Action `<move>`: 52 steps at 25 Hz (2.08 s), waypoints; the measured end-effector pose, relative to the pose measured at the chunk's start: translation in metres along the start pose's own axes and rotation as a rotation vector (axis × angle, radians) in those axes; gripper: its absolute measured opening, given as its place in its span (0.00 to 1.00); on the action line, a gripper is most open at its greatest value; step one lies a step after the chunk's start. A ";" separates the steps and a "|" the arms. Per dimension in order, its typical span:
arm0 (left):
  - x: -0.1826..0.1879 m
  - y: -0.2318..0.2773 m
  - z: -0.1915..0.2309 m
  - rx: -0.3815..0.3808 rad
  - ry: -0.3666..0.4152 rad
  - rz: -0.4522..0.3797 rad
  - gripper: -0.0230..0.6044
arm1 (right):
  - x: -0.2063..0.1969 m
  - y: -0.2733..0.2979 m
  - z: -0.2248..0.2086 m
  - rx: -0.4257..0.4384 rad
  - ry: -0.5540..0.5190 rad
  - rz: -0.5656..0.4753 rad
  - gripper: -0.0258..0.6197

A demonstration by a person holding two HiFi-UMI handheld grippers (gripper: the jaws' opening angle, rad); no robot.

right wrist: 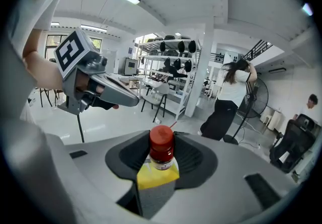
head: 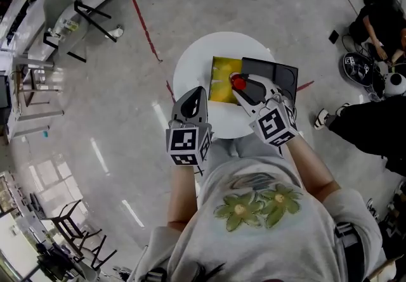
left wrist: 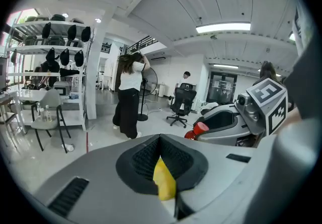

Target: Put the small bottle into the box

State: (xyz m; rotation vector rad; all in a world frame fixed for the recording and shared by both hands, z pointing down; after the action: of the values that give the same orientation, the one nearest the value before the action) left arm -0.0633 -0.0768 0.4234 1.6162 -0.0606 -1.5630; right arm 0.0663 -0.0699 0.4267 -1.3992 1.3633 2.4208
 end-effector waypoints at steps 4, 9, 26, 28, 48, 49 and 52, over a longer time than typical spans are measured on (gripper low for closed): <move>-0.004 0.001 0.002 0.018 -0.013 0.009 0.04 | -0.005 0.008 0.001 0.023 -0.007 0.010 0.27; -0.008 0.002 0.009 0.039 -0.016 0.022 0.04 | -0.007 0.021 0.003 0.051 -0.016 0.025 0.27; -0.017 0.013 0.028 0.077 -0.062 0.065 0.04 | -0.028 0.065 0.004 0.134 -0.023 0.102 0.27; -0.019 0.017 0.031 0.082 -0.069 0.070 0.04 | -0.031 0.071 0.004 0.145 -0.025 0.110 0.27; -0.033 0.029 0.049 0.145 -0.120 0.119 0.04 | -0.066 0.123 0.006 0.249 -0.076 0.216 0.27; -0.034 0.030 0.049 0.146 -0.123 0.121 0.04 | -0.068 0.125 0.007 0.254 -0.077 0.221 0.27; -0.037 0.030 0.053 0.148 -0.135 0.129 0.04 | -0.074 0.134 0.010 0.270 -0.081 0.242 0.27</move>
State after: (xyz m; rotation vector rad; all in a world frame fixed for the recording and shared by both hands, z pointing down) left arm -0.1001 -0.1025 0.4788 1.5839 -0.3537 -1.5964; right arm 0.0467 -0.1181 0.5712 -1.1177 1.8494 2.2817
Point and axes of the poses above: the fingertips, and each gripper's own axes: y forward along the fingers, z to its left, x out of its top, the point moved 4 cm from there along -y, backward along the fingers, and after that the axes turned 11 degrees about z, right-handed, at the moved point
